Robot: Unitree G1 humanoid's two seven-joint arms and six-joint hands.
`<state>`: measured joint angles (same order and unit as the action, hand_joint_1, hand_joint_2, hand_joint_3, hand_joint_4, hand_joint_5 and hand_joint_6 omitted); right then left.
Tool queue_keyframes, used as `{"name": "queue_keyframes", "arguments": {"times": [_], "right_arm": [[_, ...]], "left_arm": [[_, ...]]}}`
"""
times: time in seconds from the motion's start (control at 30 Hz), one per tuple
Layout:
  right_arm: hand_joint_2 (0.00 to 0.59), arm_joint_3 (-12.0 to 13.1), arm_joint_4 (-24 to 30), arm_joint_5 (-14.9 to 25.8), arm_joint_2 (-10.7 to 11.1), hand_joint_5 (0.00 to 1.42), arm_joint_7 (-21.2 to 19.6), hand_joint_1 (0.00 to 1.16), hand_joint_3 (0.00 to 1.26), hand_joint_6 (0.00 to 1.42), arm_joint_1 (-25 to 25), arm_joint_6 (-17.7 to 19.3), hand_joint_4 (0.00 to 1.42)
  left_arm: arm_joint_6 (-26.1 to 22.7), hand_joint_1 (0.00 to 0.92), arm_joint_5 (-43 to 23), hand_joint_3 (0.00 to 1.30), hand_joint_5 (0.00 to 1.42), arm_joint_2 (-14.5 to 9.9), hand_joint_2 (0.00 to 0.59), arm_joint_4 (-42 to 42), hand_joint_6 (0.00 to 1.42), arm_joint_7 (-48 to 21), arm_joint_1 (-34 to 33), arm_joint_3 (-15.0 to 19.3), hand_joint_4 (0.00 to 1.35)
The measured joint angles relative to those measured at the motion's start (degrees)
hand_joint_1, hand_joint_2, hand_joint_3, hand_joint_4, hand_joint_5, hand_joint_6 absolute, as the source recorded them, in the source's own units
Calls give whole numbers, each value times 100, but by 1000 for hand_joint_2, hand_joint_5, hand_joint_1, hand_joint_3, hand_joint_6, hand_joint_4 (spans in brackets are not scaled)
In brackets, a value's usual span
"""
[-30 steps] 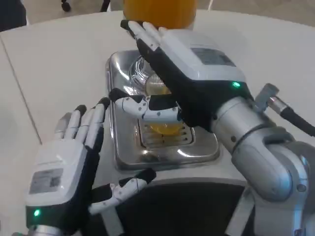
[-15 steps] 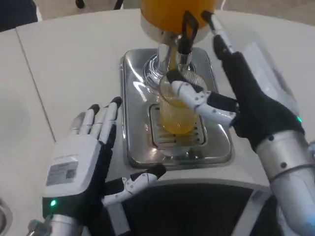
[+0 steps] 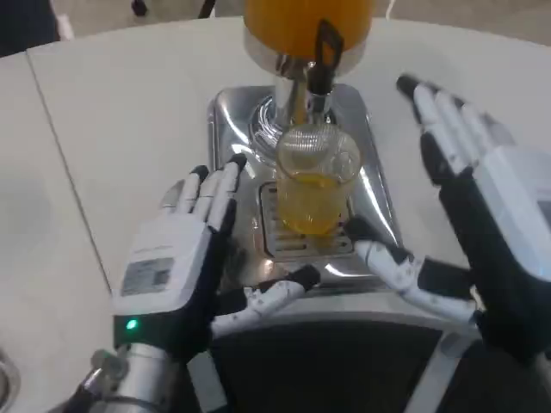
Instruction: Grasp the cup under the faucet to collect the drink, then remove the cup.
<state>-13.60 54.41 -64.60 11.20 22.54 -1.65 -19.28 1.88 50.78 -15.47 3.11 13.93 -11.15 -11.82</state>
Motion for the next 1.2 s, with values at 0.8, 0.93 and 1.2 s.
{"name": "queue_keyframes", "arguments": {"times": [0.8, 0.93, 1.2], "right_arm": [[359, 1653, 462, 1004, 141, 0, 958, 569, 0, 44, 1088, 998, 0], [356, 1806, 463, 1095, -29, 0, 1021, 566, 0, 45, 1232, 1307, 0], [353, 1832, 464, 977, -274, 0, 1257, 563, 0, 47, 1188, 1299, 0]], "left_arm": [[-223, 206, -967, 0, 42, 634, 53, -1830, 89, 340, -1518, -192, 0], [-212, 224, -1134, 0, 69, 776, 52, -2115, 111, 393, -1736, -234, 0], [-80, 256, -1326, 0, 100, 951, 50, -2403, 144, 654, -1899, -290, 0]]}}
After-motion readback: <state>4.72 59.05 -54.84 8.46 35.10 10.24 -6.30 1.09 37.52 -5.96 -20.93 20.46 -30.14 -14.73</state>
